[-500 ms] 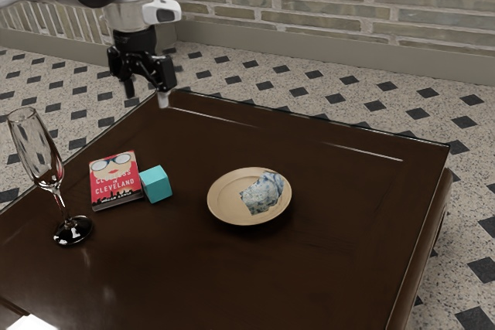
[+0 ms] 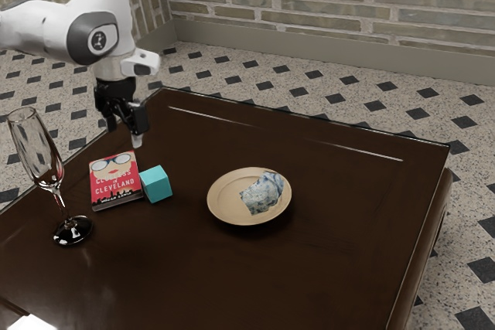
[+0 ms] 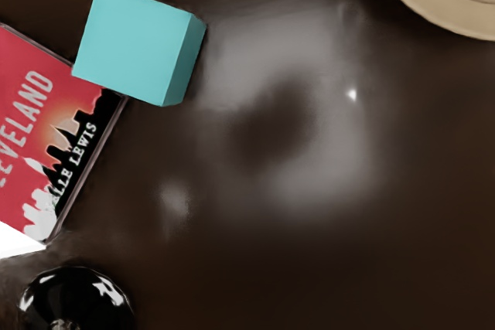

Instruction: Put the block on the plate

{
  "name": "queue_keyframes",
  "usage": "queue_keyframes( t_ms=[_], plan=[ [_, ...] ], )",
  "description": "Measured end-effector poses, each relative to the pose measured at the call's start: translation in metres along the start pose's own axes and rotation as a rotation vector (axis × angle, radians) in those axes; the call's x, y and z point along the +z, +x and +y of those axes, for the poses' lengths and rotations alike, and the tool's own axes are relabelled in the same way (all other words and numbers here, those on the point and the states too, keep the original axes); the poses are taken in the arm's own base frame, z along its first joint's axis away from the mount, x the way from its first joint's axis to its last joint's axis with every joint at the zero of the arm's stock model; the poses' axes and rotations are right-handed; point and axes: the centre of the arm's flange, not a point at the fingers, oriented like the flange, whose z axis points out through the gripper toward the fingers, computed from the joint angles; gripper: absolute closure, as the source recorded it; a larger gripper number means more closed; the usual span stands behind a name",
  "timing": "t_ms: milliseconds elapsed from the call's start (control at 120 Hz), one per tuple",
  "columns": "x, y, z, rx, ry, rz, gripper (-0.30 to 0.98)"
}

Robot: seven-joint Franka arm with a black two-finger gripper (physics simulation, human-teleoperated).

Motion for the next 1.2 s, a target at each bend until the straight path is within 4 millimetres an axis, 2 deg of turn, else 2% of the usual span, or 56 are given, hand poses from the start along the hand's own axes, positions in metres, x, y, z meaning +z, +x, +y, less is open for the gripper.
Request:
queue_keyframes(
  t_ms=[175,242,325,433,575,683,767,858,917,1033,1150,1200],
  plan=[
    [0.055,-0.019,-0.073,0.032,0.007,0.034,0.00],
    [0.073,-0.017,-0.086,0.069,0.015,0.048,0.00],
    [0.097,0.002,-0.079,0.152,0.023,0.053,0.00],
    [0.108,0.028,-0.083,0.227,0.046,0.085,0.00],
    [0.100,0.071,-0.098,0.291,0.089,0.153,0.00],
    [0.097,0.097,-0.093,0.333,0.083,0.199,0.00],
    [0.103,0.108,-0.087,0.344,0.053,0.209,0.00],
    [0.119,0.125,-0.088,0.355,0.028,0.194,0.00],
    [0.123,0.130,-0.087,0.363,0.017,0.183,0.00],
    [0.135,0.124,-0.075,0.388,-0.024,0.138,0.00],
    [0.165,0.128,-0.064,0.415,-0.063,0.087,0.00],
    [0.171,0.127,-0.061,0.423,-0.073,0.074,0.00]
  ],
)
